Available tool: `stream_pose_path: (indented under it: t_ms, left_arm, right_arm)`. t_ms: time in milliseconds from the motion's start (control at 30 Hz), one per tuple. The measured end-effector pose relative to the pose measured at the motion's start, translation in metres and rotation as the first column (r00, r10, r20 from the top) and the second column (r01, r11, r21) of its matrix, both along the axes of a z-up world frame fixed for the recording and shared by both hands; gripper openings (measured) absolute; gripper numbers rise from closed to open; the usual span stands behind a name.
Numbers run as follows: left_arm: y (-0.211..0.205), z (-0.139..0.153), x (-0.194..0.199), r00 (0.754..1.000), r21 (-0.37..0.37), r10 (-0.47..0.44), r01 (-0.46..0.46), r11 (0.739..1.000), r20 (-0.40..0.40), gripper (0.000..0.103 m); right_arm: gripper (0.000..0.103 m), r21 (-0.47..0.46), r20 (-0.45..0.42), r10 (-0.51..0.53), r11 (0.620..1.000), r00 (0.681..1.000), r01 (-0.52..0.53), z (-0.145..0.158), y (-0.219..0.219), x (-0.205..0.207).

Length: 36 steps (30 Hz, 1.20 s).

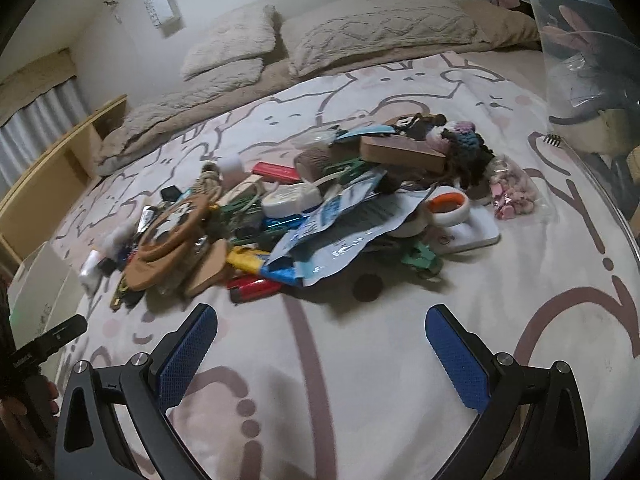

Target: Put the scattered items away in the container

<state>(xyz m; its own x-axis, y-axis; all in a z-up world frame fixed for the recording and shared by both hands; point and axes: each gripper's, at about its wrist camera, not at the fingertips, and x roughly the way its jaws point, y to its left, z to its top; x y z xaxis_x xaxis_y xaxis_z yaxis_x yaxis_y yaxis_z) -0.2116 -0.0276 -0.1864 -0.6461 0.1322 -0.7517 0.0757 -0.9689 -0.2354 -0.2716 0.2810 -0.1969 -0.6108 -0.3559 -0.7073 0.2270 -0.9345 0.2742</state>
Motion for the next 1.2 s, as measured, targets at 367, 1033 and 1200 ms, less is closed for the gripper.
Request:
stream_pose_path:
  t_ms: [367, 1033, 1200]
  left_arm:
    - [-0.002, -0.012, -0.03, 0.998, -0.062, -0.048, 0.051, 0.997, 0.05, 0.101]
    - [-0.006, -0.019, -0.048, 0.992, -0.122, -0.111, 0.117, 0.986, 0.056, 0.049]
    - [-0.009, -0.018, -0.047, 0.992, -0.107, -0.112, 0.117, 0.987, 0.051, 0.038]
  right_arm:
    - [0.103, 0.111, 0.057, 0.032, 0.993, 0.998, -0.039, -0.019, -0.02, -0.012]
    - [0.103, 0.235, 0.069, 0.169, 0.955, 0.983, -0.181, -0.026, -0.051, -0.016]
    - [0.103, 0.189, 0.078, 0.274, 0.94, 0.959, -0.284, -0.025, -0.06, -0.022]
